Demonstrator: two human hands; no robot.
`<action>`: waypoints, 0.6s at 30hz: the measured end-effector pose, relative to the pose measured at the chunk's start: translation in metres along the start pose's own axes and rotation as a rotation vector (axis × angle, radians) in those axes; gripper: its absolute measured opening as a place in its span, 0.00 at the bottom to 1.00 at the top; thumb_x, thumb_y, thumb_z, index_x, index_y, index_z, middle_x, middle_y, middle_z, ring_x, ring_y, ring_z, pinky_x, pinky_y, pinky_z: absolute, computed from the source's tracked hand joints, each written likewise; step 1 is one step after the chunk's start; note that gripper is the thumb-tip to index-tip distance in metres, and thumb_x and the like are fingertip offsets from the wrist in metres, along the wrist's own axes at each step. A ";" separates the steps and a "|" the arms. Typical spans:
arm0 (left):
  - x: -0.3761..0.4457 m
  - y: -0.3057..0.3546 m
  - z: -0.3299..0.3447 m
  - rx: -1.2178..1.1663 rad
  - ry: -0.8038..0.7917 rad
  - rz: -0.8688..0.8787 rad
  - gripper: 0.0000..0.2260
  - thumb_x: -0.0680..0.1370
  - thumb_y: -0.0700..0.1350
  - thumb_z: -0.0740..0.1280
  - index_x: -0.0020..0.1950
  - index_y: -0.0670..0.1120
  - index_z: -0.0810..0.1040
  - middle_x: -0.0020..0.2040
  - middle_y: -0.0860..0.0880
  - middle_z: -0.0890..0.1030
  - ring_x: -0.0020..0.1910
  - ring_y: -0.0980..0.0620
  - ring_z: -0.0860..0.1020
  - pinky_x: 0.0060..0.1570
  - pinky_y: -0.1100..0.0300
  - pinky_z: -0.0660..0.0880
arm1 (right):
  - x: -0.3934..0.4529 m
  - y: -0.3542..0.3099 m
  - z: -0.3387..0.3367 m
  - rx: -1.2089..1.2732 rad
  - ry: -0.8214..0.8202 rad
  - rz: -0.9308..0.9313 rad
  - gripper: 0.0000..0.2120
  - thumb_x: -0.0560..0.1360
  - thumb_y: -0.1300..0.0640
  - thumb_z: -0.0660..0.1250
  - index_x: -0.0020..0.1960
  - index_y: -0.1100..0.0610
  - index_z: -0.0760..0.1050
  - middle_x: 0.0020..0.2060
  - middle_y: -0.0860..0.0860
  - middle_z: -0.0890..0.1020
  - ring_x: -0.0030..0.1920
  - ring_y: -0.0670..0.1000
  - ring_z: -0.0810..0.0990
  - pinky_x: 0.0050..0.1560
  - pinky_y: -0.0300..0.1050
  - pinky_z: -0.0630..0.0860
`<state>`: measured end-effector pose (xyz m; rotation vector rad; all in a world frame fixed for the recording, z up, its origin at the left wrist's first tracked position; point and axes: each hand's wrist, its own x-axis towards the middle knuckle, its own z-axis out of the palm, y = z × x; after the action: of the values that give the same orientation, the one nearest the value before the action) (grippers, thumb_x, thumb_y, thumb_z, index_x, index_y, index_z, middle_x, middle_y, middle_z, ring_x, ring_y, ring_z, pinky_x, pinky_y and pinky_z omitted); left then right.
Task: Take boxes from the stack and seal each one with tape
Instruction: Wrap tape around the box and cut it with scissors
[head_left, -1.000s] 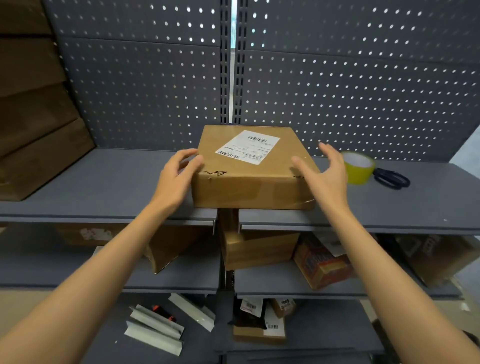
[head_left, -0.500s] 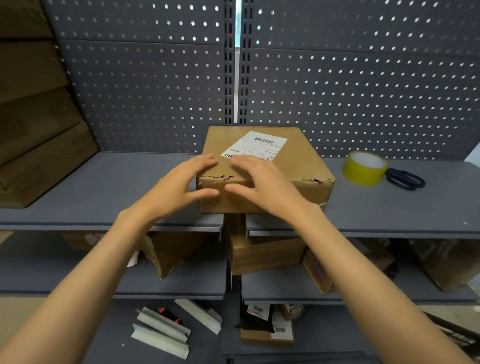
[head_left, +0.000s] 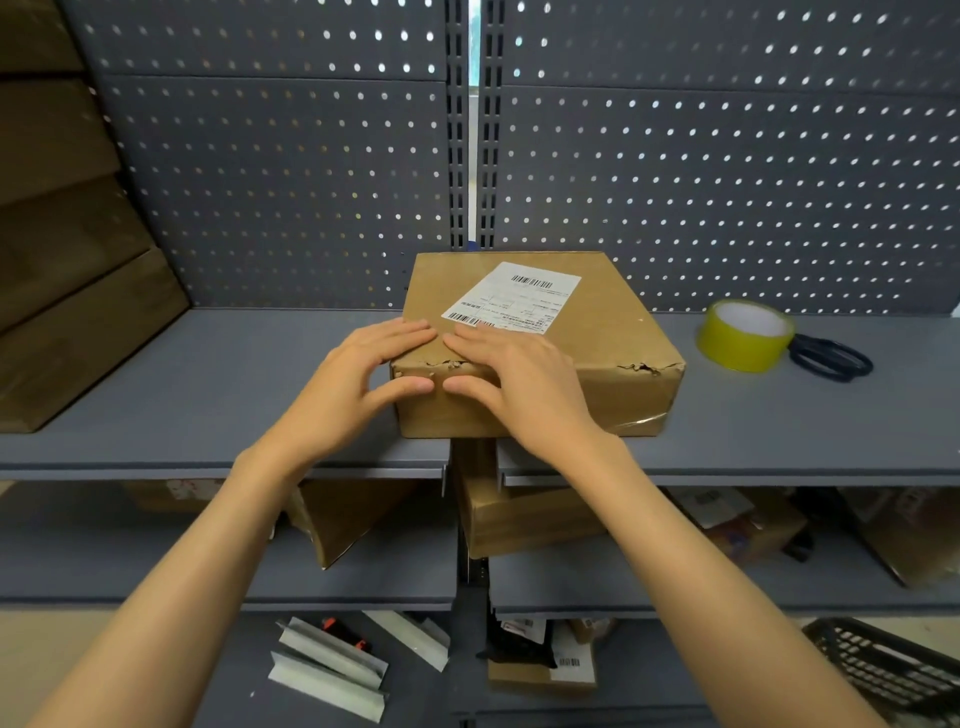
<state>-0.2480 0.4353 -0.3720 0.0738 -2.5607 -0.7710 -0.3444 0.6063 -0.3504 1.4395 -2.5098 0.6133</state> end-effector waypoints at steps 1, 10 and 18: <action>0.000 -0.001 0.001 0.005 0.016 0.002 0.26 0.73 0.58 0.68 0.70 0.51 0.71 0.69 0.58 0.69 0.71 0.58 0.62 0.71 0.59 0.58 | 0.000 0.000 0.000 0.003 0.004 0.003 0.23 0.77 0.43 0.62 0.72 0.45 0.67 0.72 0.41 0.67 0.73 0.44 0.62 0.66 0.40 0.57; -0.003 0.000 0.004 0.002 0.020 -0.025 0.27 0.74 0.59 0.66 0.71 0.53 0.69 0.71 0.57 0.68 0.73 0.57 0.61 0.73 0.48 0.59 | -0.002 0.000 0.001 -0.033 -0.023 -0.007 0.23 0.79 0.43 0.59 0.73 0.45 0.65 0.72 0.42 0.66 0.74 0.44 0.60 0.68 0.41 0.57; -0.010 0.014 0.004 -0.005 -0.009 -0.024 0.26 0.75 0.53 0.62 0.72 0.49 0.68 0.73 0.54 0.65 0.75 0.57 0.57 0.73 0.58 0.55 | -0.002 0.004 -0.003 0.019 -0.085 0.008 0.22 0.81 0.45 0.56 0.74 0.45 0.63 0.74 0.40 0.62 0.75 0.42 0.56 0.66 0.40 0.57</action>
<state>-0.2400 0.4504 -0.3713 0.1003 -2.5711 -0.7887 -0.3466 0.6107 -0.3494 1.4936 -2.5820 0.5909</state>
